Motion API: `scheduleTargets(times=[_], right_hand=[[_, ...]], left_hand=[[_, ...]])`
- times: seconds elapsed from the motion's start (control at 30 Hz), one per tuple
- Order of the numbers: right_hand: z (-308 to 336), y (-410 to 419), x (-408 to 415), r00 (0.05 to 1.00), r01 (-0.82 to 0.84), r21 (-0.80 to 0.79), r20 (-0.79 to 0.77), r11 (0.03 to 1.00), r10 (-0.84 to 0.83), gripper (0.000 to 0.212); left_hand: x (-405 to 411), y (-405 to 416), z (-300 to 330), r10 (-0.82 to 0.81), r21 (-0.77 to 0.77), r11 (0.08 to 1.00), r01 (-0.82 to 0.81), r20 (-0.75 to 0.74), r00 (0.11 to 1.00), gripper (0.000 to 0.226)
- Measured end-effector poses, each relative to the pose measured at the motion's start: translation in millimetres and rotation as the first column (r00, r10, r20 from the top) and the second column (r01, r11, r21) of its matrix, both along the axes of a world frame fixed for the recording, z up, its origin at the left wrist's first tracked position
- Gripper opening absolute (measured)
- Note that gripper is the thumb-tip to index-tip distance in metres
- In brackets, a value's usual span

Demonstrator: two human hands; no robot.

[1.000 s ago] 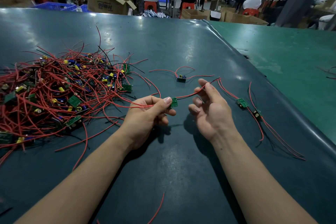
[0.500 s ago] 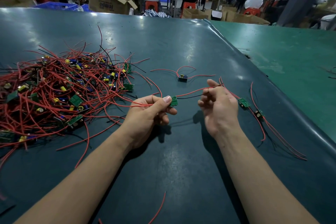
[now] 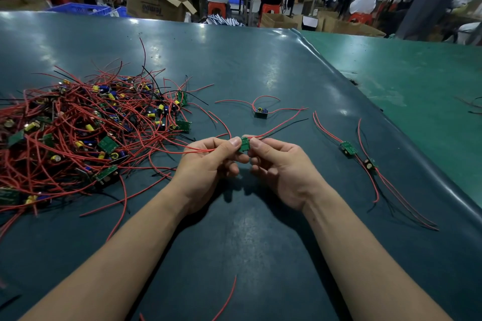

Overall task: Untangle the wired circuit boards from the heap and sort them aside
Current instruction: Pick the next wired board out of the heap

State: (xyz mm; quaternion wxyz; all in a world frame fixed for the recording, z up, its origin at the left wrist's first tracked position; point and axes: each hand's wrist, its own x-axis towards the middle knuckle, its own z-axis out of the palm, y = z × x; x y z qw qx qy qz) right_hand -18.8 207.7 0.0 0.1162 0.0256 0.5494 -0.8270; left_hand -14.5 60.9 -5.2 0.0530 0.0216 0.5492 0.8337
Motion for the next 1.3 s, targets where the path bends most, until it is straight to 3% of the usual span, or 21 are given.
scheduleTargets(times=[0.1,0.2,0.43,0.6,0.7,0.8,0.9,1.07,1.13,1.2,1.27,1.3], right_hand=[[-0.7,-0.6,-2.0,0.994,0.108,0.048,-0.014,0.993,-0.108,0.004],[1.3,3.6,-6.0,0.981,0.193,0.013,-0.036,0.981,-0.193,0.010],[-1.0,4.4,-5.1,0.984,0.106,0.140,-0.161,0.984,-0.083,0.008],[2.8,7.6,-9.4,0.935,0.307,0.038,-0.197,0.951,-0.294,0.010],[1.3,11.8,-15.2,0.846,0.502,-0.048,-0.179,0.864,-0.502,0.014],[-2.6,22.2,-21.6,0.664,0.725,-0.037,-0.225,0.687,-0.713,0.026],[-5.8,23.2,-20.9,0.519,0.830,0.095,-0.493,0.550,-0.698,0.017],[-10.0,25.2,-21.2,0.472,0.859,0.170,-0.626,0.482,-0.621,0.017],[-7.5,23.5,-19.5,0.510,0.839,0.146,-0.549,0.524,-0.662,0.013],[-1.6,21.3,-18.0,0.606,0.770,-0.017,-0.289,0.637,-0.741,0.012],[3.8,21.8,-16.4,0.738,0.658,-0.177,-0.046,0.732,-0.673,0.005],[5.1,21.0,-14.7,0.804,0.586,-0.178,0.008,0.791,-0.594,0.011]], left_hand=[[0.5,0.0,-0.5,-0.006,-0.031,1.000,0.006,-0.001,1.000,0.028],[1.1,1.1,0.0,-0.007,-0.056,0.998,0.007,-0.003,1.000,0.031],[2.3,0.6,-0.4,-0.009,-0.057,0.998,0.008,-0.015,1.000,0.022],[5.4,1.3,0.3,-0.007,-0.087,0.996,0.001,-0.065,0.998,0.019],[5.5,0.1,0.2,-0.012,-0.075,0.997,0.007,-0.066,0.998,0.020],[6.3,0.6,0.0,-0.037,-0.095,0.995,0.030,-0.076,0.996,0.021],[6.0,-0.2,1.1,-0.025,-0.079,0.997,0.019,-0.082,0.996,0.017],[4.3,-1.9,1.8,-0.035,-0.057,0.998,0.031,-0.071,0.997,0.021],[4.4,-0.9,1.5,-0.040,-0.059,0.998,0.036,-0.069,0.997,0.021],[4.4,-0.4,1.0,-0.033,-0.061,0.998,0.029,-0.072,0.997,0.019],[3.3,-1.8,1.0,0.003,-0.044,0.999,-0.006,-0.068,0.998,0.017],[2.6,-2.7,1.0,0.025,-0.028,0.999,-0.027,-0.064,0.998,0.015]])
